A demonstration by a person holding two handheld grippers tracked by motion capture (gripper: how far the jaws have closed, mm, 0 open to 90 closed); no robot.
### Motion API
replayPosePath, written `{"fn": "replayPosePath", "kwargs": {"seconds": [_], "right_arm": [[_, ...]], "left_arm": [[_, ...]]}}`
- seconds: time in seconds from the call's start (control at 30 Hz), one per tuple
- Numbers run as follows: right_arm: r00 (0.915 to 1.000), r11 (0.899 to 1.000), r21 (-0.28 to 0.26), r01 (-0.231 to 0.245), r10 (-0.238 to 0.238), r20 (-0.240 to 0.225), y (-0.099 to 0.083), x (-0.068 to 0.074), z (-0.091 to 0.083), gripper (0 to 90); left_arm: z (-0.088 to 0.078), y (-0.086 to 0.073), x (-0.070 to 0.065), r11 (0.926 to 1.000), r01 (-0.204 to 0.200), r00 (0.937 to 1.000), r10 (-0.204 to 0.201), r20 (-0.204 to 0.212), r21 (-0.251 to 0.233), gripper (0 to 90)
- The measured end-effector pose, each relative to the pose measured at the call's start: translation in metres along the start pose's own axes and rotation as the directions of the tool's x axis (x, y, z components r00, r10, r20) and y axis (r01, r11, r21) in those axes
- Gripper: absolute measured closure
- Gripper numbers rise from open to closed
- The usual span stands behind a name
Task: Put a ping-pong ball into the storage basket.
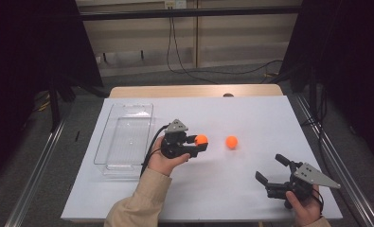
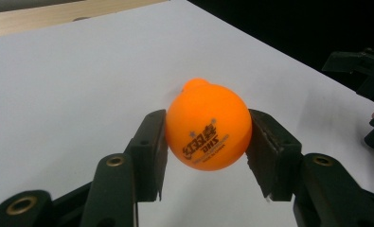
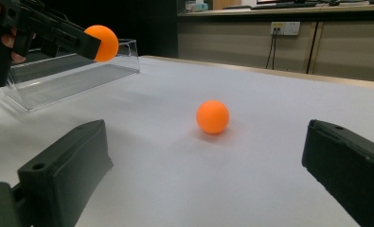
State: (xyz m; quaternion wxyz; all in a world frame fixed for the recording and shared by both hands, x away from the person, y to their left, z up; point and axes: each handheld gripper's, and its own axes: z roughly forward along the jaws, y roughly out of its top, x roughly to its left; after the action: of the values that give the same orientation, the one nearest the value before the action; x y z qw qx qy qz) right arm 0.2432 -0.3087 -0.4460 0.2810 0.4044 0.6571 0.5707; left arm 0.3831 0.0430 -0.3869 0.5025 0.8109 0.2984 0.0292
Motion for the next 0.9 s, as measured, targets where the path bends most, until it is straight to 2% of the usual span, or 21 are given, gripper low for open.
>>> {"fn": "replayPosePath", "kwargs": {"seconds": [0.9], "right_arm": [[1.0,1.0,0.0,-0.001,0.001,-0.003,0.0,0.001,0.0,1.0]], "left_arm": [[-0.014,0.002,0.011,0.9994,0.032,0.9986,-0.033,-0.042,-0.015,50.7]]}}
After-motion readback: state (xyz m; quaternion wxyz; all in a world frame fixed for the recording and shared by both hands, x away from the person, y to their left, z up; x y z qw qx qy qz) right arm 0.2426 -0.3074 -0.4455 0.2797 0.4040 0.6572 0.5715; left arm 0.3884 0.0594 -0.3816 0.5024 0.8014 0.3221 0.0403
